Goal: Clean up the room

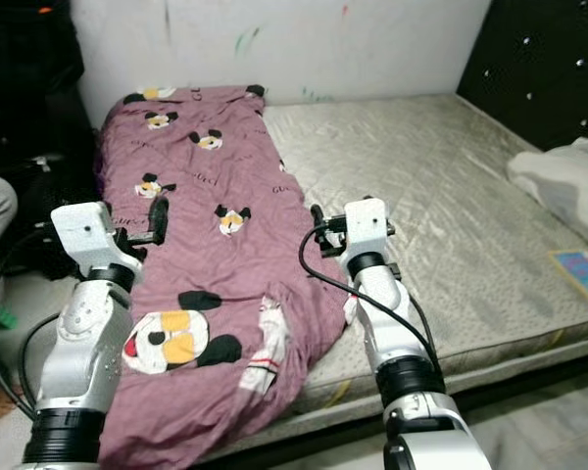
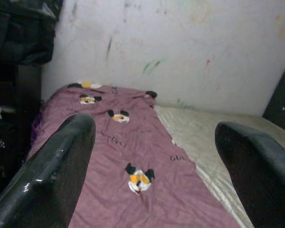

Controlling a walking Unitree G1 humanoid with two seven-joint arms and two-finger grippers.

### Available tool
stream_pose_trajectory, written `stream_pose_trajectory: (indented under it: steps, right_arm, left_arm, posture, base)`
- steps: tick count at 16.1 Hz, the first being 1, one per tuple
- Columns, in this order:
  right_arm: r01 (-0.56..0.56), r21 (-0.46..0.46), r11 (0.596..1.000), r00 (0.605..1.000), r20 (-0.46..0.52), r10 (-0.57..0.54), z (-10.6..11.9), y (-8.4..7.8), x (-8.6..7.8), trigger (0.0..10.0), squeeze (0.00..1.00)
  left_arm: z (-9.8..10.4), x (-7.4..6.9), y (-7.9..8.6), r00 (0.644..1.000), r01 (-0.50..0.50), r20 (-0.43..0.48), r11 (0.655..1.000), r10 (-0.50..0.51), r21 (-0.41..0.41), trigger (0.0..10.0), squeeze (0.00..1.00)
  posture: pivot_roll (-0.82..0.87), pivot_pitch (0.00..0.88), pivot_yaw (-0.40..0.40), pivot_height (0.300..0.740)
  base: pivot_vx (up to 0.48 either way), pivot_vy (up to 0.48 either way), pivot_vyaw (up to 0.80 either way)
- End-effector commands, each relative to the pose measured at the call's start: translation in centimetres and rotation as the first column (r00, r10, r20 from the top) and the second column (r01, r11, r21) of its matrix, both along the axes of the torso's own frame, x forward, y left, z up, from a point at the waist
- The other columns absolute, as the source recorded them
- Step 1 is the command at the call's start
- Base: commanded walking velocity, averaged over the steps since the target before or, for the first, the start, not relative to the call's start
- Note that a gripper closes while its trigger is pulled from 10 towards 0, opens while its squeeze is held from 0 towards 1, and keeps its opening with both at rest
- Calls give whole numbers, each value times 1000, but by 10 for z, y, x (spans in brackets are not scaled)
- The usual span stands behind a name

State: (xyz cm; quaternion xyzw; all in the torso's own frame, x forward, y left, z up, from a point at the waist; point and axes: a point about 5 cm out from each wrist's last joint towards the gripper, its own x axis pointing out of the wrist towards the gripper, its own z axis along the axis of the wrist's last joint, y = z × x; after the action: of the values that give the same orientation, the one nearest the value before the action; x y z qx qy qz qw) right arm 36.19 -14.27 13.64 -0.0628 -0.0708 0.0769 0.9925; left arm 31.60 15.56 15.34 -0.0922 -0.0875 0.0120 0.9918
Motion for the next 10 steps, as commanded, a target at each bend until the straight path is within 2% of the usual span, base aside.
stream_pose_trajectory:
  steps: [1,6,7,10]
  right_arm:
    - [15,3,1000,1000,-21,-15,-5,-5,-1,10000,0]
    - [11,-15,1000,1000,-8,-11,-4,-4,-1,10000,0]
    - [13,-7,1000,1000,-6,-13,-4,-6,-1,10000,0]
    - [26,-1,1000,1000,-3,-26,-5,-10,-5,10000,0]
  left_arm:
    - [2,1,-6,1000,22,5,1000,-22,12,10000,0]
    - [1,0,-6,1000,13,6,1000,-13,18,10000,0]
    - [1,-1,-5,1000,6,5,1000,-6,17,10000,0]
    - [-3,-6,0,1000,-21,-7,1000,21,18,10000,0]
  posture:
    - [-18,0,-10,740]
    - [-14,0,-11,740]
    - [-13,0,-12,740]
    - [-13,0,-13,740]
  base:
    - [0,0,0]
    - [0,0,750]
    - [0,0,450]
    - [0,0,0]
